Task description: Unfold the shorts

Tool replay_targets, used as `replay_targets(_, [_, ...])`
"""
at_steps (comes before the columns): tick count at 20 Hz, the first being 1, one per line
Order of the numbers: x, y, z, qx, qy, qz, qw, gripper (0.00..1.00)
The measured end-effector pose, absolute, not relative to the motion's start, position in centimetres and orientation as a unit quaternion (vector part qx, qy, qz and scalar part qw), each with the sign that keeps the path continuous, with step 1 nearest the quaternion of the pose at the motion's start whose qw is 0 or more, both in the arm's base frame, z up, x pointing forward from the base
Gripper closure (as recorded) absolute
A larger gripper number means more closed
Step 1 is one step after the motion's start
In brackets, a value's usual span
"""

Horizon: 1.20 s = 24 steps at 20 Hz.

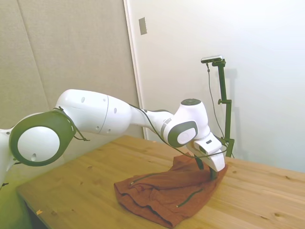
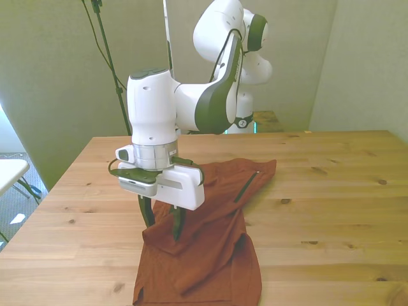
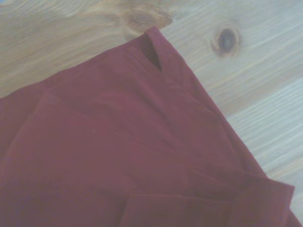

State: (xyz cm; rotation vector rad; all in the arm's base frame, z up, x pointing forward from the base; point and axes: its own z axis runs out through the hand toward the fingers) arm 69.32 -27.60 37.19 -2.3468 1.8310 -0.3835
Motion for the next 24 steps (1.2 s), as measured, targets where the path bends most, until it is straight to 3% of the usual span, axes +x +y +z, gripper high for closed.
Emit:
replay_targets(13, [69.5,-27.1,36.9,-0.782,0.607,-0.123,0.077,1.0])
replay_targets(24, [70.9,-22.4,40.2,-0.797,0.579,-0.133,0.11,1.0])
